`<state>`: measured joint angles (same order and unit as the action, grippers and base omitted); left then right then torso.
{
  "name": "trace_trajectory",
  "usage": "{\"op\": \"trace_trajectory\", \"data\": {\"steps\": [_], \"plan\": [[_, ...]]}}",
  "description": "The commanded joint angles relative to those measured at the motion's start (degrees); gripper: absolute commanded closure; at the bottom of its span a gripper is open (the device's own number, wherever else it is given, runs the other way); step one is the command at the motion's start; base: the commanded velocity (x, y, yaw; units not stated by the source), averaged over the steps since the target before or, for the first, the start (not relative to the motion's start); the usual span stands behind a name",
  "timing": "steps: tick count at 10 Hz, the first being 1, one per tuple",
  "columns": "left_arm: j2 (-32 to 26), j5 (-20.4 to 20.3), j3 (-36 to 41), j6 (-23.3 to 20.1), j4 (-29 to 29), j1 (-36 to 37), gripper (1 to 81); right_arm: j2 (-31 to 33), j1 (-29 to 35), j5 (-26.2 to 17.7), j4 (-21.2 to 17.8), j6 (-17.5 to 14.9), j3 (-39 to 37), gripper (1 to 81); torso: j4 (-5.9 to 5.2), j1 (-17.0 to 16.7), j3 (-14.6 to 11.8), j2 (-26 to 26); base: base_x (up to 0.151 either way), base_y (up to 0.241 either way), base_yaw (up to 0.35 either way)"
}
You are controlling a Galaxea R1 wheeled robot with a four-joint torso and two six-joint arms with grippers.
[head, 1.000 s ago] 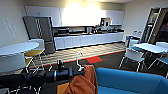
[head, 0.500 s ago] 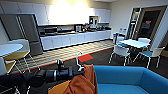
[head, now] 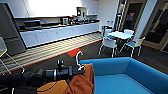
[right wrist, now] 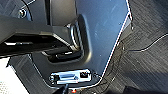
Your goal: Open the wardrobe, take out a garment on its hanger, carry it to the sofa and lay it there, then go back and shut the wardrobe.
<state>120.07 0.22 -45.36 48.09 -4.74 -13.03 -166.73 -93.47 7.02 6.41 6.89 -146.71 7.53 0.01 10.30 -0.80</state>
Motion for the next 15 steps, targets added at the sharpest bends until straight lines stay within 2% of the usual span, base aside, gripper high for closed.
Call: {"op": "trace_trajectory", "data": {"steps": [1, 3, 4, 5, 15], "plan": [[-0.3, -4.9, 2.1, 0.1, -1.2, 8.8, 81.1, 0.2, 0.3, -3.6, 0.2, -0.2, 0.2, 1.0, -0.13, 0.0, 0.0, 0.0, 0.000, 0.000, -0.319], [-0.3, -4.9, 2.1, 0.1, -1.1, 8.7, 81.1, 0.1, 0.4, -3.6, 0.4, -0.2, 0.2, 1.0, 2.99, 0.0, 0.2, 0.0, 0.000, 0.000, -0.320], [-0.3, -4.9, 2.1, 0.1, -1.1, 8.7, 81.1, 0.1, 0.4, -3.6, 0.4, -0.2, 0.2, 1.0, 4.00, 0.0, 0.2, 0.0, 0.000, 0.000, -0.321], [-0.5, -4.9, 2.1, 0.1, -1.1, 8.7, 81.1, 0.1, 0.4, -3.6, 0.4, -0.2, 0.2, 1.0, 4.26, 0.0, 0.2, 0.0, 0.000, 0.000, -0.321], [-1.2, -4.9, 2.2, 0.1, -1.1, 8.4, 81.1, -0.2, 0.9, -3.7, 0.4, -0.2, 0.2, 1.0, 4.26, 0.0, 0.2, 0.0, 0.000, 0.000, -0.324]]}}
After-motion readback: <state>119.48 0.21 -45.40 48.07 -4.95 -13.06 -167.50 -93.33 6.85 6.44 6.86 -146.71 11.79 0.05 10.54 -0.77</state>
